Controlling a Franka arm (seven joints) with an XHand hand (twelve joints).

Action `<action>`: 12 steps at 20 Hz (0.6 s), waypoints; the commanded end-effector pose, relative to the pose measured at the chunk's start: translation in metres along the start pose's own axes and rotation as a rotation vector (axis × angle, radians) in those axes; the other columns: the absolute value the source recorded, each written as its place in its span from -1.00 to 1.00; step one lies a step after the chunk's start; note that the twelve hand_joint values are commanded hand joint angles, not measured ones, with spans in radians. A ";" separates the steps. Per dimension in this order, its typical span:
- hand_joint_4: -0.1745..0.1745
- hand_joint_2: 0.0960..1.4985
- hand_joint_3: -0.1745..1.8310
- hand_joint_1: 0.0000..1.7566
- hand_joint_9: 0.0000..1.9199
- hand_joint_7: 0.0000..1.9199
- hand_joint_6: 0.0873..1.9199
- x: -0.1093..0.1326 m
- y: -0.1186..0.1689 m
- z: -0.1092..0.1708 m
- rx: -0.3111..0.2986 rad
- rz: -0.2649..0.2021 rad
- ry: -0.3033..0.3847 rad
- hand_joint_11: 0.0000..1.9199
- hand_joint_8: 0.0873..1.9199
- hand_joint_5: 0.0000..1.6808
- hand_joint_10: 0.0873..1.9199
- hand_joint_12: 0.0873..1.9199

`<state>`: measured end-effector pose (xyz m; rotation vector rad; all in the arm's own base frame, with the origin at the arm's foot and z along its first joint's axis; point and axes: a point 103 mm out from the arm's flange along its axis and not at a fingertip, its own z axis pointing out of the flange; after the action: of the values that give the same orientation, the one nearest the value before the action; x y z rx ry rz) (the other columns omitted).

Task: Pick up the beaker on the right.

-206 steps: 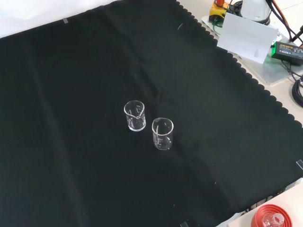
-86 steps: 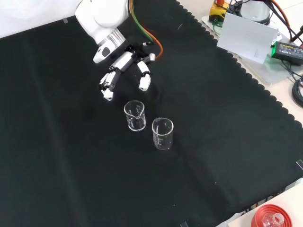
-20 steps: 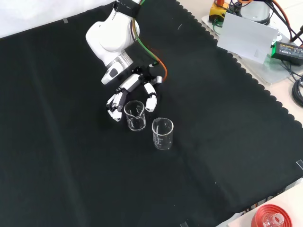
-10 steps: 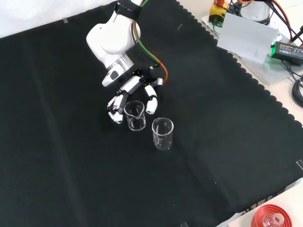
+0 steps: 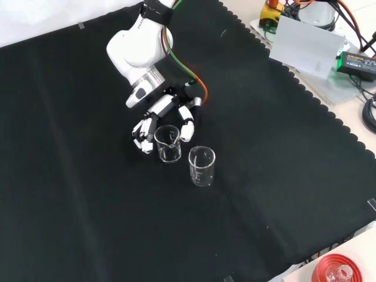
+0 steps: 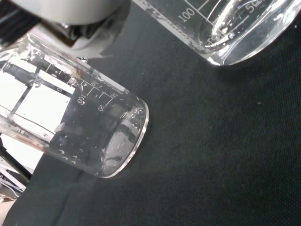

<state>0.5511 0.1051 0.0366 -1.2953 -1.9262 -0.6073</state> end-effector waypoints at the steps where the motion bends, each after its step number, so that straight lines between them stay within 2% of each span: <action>1: -0.23 -0.46 -0.12 -0.01 -0.51 -0.58 -1.00 0.001 0.002 0.005 0.001 0.000 -0.002 -1.00 -0.43 -0.38 -0.41 0.29; 12: -0.21 -0.43 -0.11 -0.03 -0.50 -0.55 -1.00 0.000 0.005 0.007 -0.007 0.007 0.020 -1.00 -0.43 -0.34 -0.41 0.30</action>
<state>0.5536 0.1097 0.0338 -1.2935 -1.9136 -0.6179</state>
